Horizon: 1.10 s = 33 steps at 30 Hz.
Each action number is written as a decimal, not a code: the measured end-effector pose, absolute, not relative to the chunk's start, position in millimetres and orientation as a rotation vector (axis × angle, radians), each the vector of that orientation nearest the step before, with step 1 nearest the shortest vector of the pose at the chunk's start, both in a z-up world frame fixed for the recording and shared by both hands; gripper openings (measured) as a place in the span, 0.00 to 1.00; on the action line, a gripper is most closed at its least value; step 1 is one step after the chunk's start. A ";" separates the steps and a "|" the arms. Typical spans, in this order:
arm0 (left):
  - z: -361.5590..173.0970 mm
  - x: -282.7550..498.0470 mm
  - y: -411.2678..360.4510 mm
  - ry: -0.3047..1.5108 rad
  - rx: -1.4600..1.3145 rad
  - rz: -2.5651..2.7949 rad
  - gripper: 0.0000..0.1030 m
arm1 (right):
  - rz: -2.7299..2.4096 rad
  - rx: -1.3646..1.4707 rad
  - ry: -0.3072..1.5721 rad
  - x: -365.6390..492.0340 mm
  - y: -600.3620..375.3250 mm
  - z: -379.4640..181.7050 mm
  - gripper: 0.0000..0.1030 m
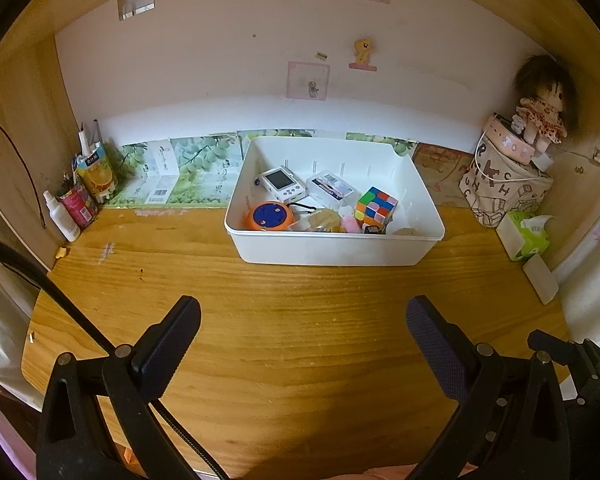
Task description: Organize rigid objects
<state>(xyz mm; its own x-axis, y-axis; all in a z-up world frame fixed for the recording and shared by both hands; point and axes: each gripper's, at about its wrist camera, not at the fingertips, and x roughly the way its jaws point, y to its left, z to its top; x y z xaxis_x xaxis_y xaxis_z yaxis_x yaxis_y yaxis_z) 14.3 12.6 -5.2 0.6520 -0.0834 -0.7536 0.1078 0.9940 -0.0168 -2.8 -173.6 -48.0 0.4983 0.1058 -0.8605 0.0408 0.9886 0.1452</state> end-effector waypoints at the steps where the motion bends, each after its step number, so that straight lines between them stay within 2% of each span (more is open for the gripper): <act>1: -6.5 15.2 12.5 0.862 0.030 -0.110 0.99 | 0.042 0.150 1.051 -2.7 -172.8 -48.2 1.00; 33: -12.5 17.9 5.9 0.889 0.089 -0.082 0.99 | 0.063 0.107 1.108 3.4 -162.5 -57.0 1.00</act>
